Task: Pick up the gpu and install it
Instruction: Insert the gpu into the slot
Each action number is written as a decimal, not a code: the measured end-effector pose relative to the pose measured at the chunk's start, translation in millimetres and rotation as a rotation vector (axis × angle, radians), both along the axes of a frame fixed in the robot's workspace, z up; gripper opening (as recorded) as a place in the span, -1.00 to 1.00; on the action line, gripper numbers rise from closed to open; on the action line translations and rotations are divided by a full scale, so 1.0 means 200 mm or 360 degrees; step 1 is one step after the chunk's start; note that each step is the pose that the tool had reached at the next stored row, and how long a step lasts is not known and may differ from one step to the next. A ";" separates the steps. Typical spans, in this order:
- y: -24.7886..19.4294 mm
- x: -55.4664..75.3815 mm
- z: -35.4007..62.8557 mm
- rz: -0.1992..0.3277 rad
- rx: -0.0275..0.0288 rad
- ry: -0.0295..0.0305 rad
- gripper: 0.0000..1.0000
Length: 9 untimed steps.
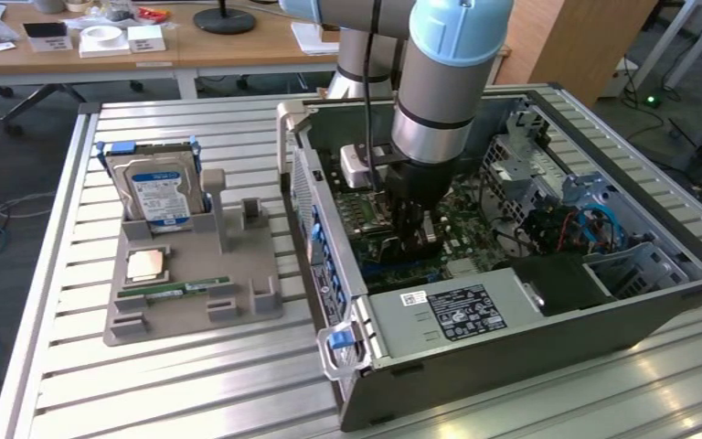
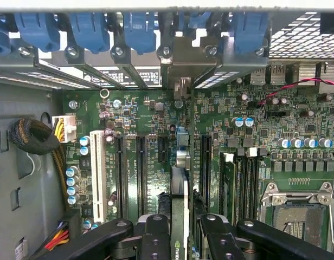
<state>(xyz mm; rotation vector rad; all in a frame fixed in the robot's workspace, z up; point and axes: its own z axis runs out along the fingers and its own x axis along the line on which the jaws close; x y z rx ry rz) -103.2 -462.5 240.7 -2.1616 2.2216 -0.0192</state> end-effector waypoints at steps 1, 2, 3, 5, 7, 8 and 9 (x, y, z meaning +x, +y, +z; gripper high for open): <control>0.000 0.00 0.000 0.0000 0.00000 0.00000 -0.47; 0.000 0.00 0.000 0.0000 0.00000 -0.00001 -0.47; 0.000 0.00 0.000 0.0000 0.00000 0.00000 -0.47; 0.000 0.00 -0.002 -0.0001 0.00016 0.00014 -0.46; 0.000 0.00 -0.002 -0.0001 0.00011 -0.00006 -0.35; 0.000 0.00 0.000 0.0000 0.00003 -0.00002 -0.22; 0.000 0.00 0.000 0.0000 0.00001 -0.00001 -0.22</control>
